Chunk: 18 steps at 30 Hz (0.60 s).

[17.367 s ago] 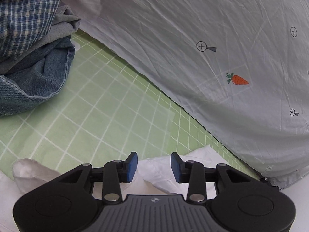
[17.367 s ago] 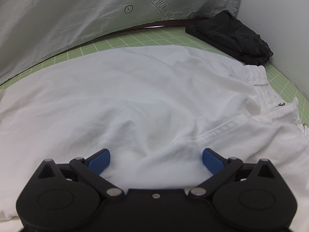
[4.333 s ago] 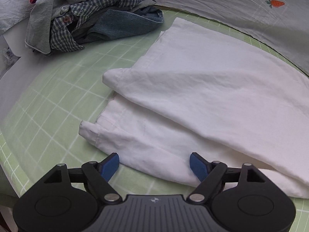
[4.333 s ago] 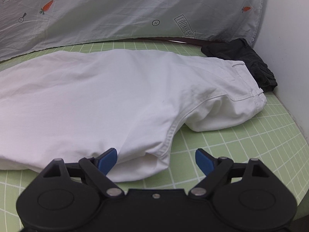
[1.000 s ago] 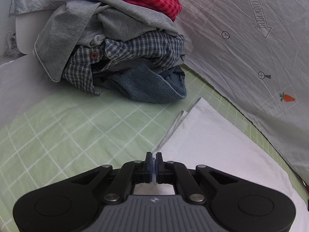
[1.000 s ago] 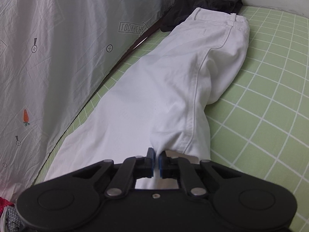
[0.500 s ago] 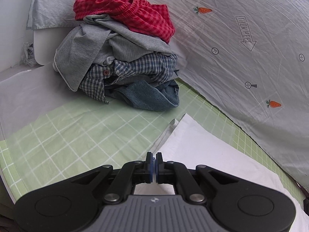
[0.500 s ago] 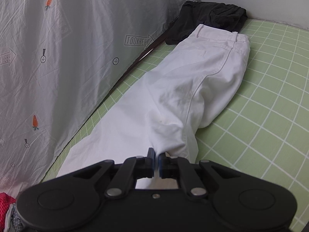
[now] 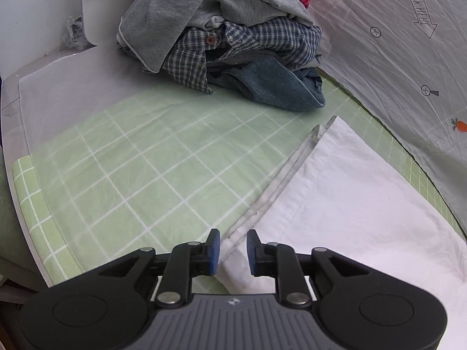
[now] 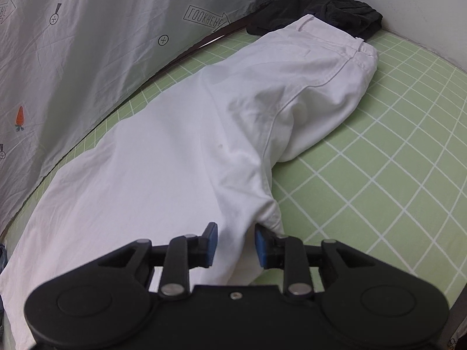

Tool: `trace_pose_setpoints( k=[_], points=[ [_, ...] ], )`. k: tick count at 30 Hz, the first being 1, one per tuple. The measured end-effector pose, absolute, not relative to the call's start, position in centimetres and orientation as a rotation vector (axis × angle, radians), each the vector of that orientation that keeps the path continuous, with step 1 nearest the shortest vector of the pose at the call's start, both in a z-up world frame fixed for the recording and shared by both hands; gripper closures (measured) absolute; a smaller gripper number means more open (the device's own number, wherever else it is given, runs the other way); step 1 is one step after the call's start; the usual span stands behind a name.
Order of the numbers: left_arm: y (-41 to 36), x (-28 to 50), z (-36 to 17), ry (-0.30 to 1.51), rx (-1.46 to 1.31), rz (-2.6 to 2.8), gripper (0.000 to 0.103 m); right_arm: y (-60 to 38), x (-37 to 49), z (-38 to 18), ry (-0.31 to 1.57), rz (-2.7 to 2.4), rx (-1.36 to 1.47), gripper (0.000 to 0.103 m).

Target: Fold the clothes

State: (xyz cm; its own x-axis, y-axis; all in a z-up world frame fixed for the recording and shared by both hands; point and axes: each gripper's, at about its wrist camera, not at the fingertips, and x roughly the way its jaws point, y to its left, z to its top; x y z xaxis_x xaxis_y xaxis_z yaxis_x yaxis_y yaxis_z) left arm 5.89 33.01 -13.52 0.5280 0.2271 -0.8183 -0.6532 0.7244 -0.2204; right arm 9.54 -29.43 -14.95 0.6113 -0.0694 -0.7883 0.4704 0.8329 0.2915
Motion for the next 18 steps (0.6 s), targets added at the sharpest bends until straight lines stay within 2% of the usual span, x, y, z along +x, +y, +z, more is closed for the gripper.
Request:
trace_pose_setpoints(
  k=[2, 4, 5, 6, 7, 12, 18],
  points=[
    [33.2, 6.8, -13.4, 0.869, -0.522, 0.561, 0.048, -28.7, 9.8, -14.5, 0.869, -0.321, 0.48, 0.06],
    [33.1, 8.0, -13.7, 0.895, -0.493, 0.563, 0.034, -27.9, 10.1, -14.1, 0.874, -0.313, 0.445, 0.055],
    [33.1, 8.6, -13.9, 0.911, -0.481, 0.561, 0.031, -27.3, 10.3, -13.9, 0.876, -0.306, 0.423, 0.048],
    [33.0, 9.1, -14.2, 0.925, -0.471, 0.55, 0.031, -26.9, 10.5, -13.7, 0.877, -0.305, 0.403, 0.042],
    [32.9, 9.6, -14.4, 0.94, -0.463, 0.537, 0.031, -26.5, 10.6, -13.5, 0.877, -0.307, 0.384, 0.04],
    [31.9, 11.6, -15.2, 1.002, -0.401, 0.465, 0.028, -25.2, 10.3, -12.9, 0.854, -0.329, 0.348, 0.033],
    [31.0, 11.6, -15.8, 1.031, -0.368, 0.44, 0.026, -25.5, 8.5, -12.0, 0.791, -0.292, 0.43, 0.025]
  ],
)
